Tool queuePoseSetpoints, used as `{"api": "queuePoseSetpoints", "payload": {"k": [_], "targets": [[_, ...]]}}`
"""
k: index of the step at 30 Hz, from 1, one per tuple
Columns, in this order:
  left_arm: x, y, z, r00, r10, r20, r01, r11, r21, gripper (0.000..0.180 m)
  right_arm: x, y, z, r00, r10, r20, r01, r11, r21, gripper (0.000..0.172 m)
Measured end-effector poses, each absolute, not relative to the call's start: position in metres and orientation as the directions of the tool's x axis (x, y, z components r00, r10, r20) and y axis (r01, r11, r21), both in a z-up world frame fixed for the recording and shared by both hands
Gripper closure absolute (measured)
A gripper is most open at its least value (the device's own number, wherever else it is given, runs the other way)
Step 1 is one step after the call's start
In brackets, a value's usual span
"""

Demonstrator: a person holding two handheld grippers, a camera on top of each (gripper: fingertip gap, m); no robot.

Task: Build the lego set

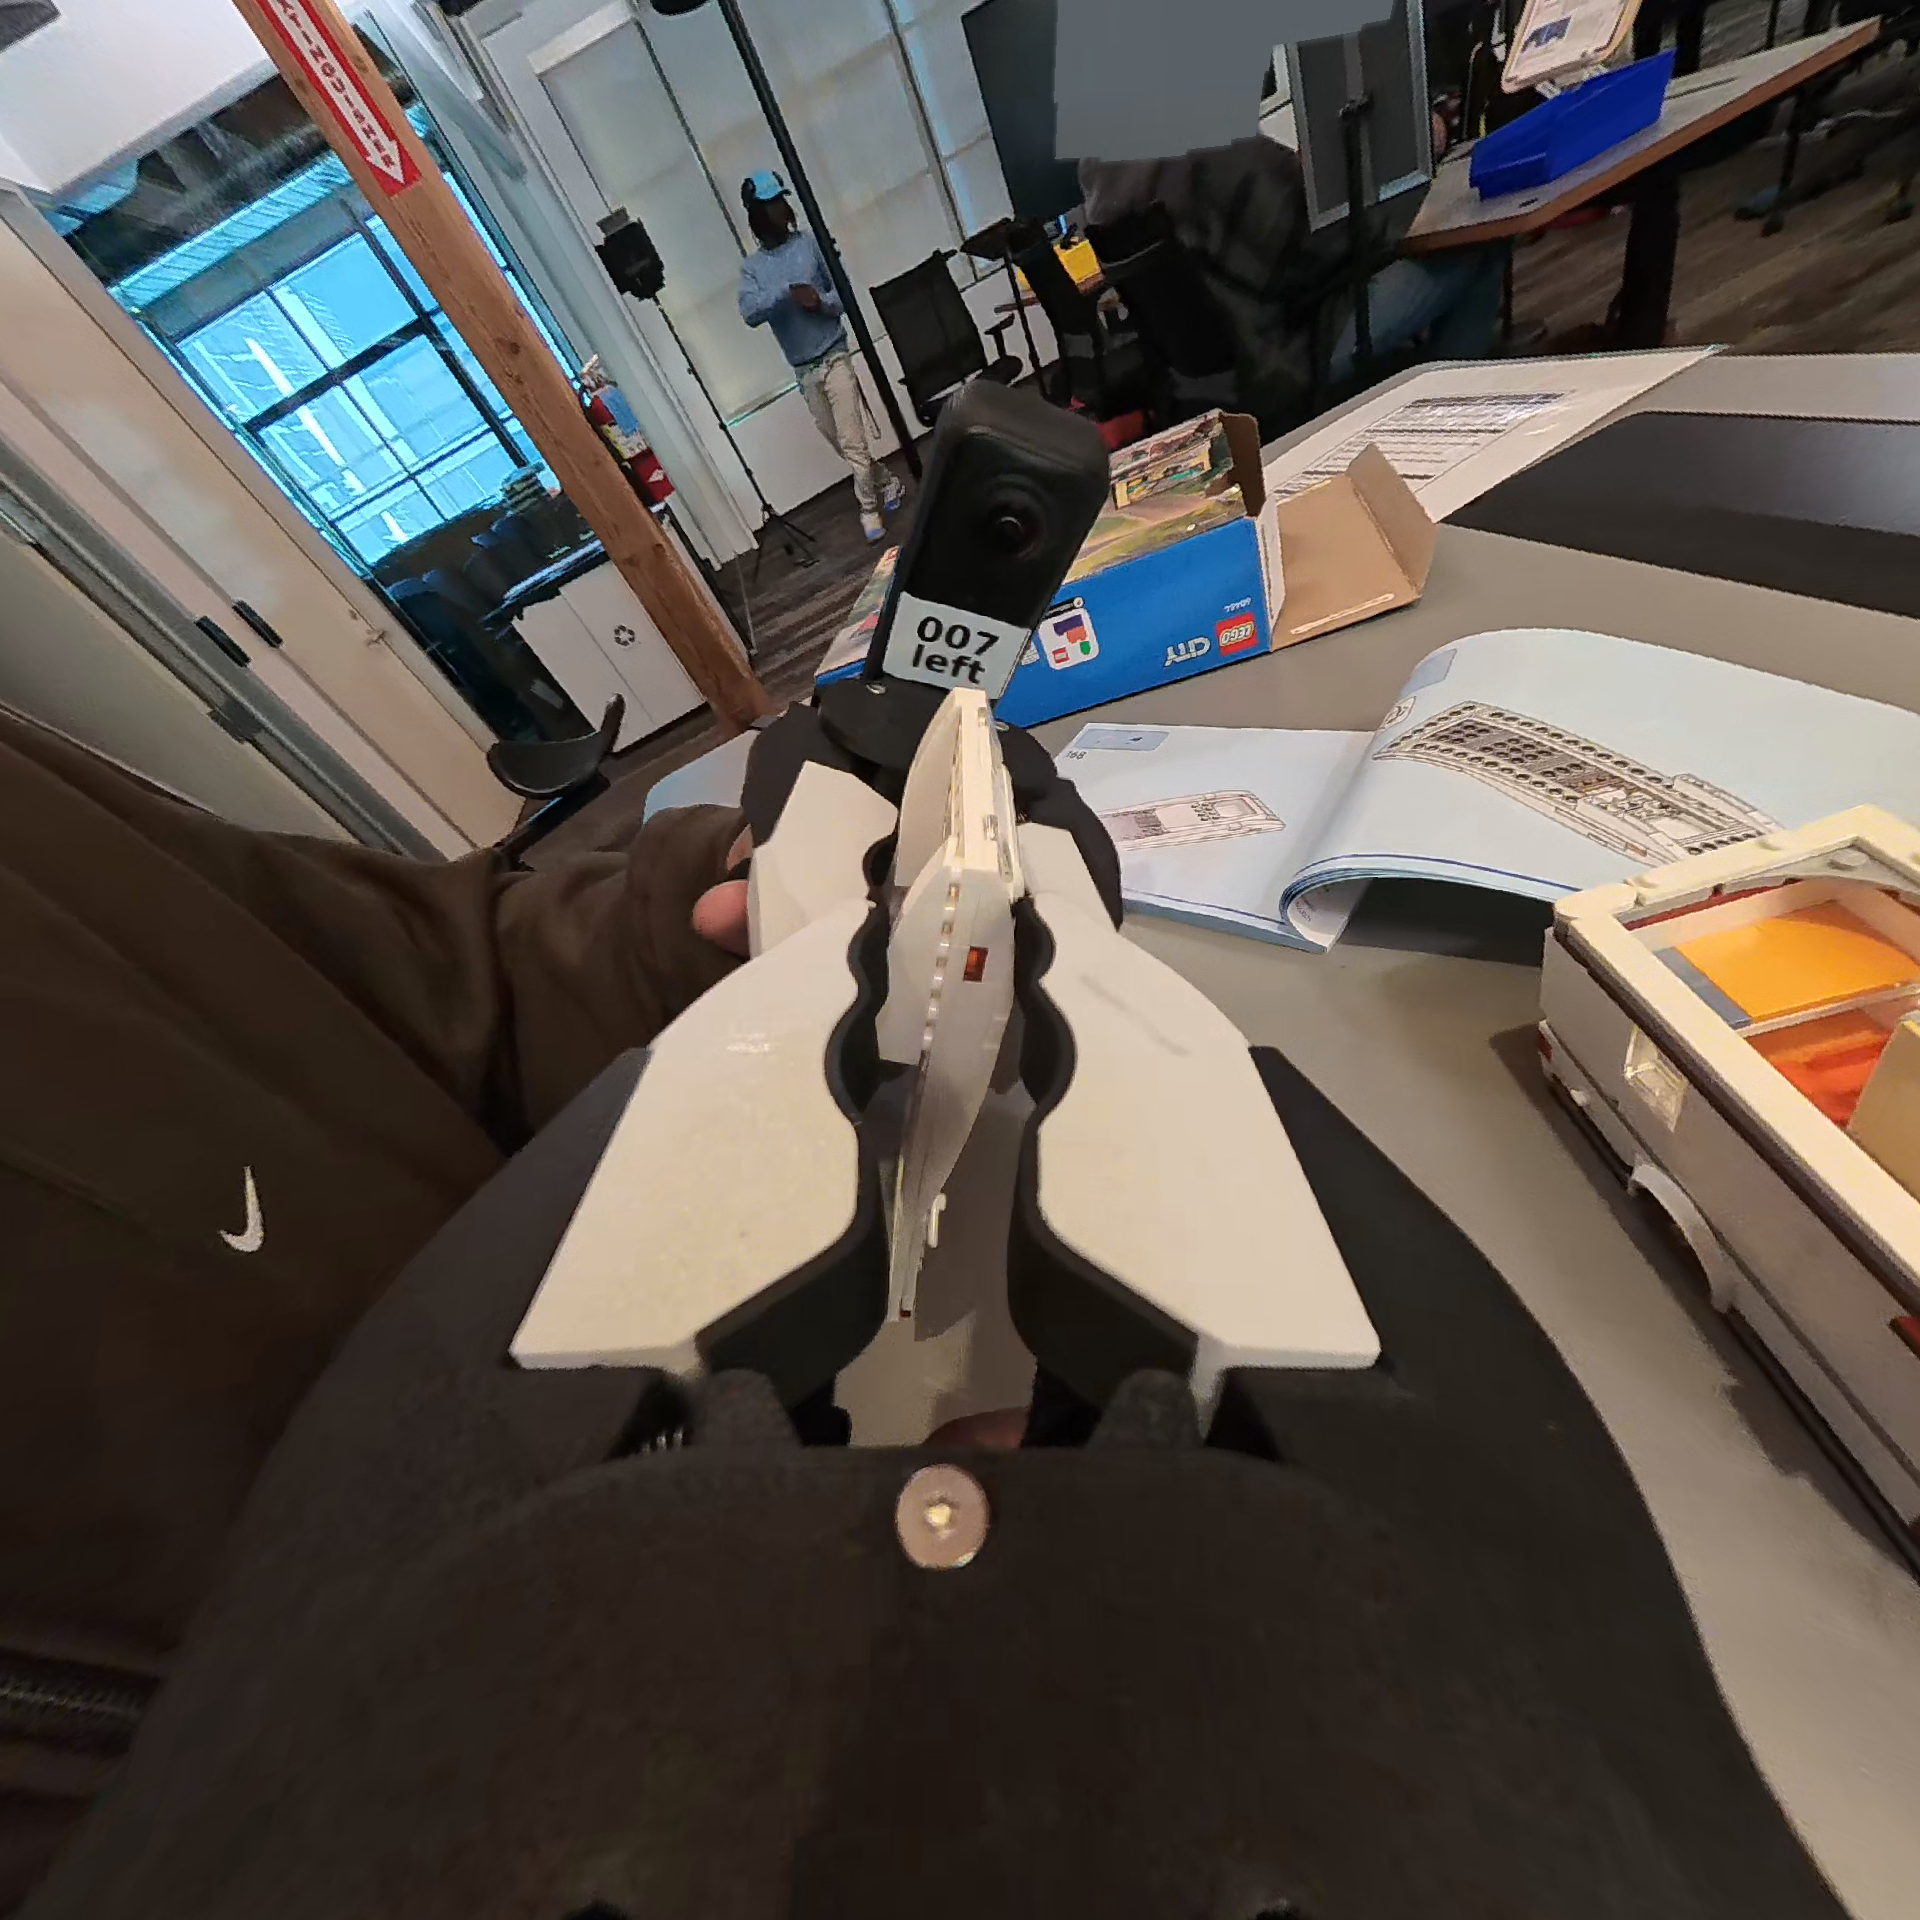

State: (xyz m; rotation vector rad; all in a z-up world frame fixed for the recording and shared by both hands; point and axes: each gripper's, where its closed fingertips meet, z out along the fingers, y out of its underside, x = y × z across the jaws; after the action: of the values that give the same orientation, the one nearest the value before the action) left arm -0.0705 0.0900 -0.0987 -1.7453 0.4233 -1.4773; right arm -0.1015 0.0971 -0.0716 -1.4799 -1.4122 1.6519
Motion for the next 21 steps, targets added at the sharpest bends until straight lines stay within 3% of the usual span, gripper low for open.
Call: {"api": "queuePoseSetpoints", "payload": {"k": [12, 21], "targets": [[-0.065, 0.079, -0.093, 0.136, -0.721, 0.680, 0.247, -0.640, -0.728, 0.140, -0.094, 0.095, -0.073, -0.374, 0.804, -0.461, 0.260, -0.386, -0.885, 0.148], [-0.061, 0.079, -0.097, 0.186, -0.742, 0.644, 0.220, -0.608, -0.763, 0.140, -0.090, 0.094, -0.075, -0.391, 0.818, -0.421, 0.239, -0.352, -0.905, 0.149]]}}
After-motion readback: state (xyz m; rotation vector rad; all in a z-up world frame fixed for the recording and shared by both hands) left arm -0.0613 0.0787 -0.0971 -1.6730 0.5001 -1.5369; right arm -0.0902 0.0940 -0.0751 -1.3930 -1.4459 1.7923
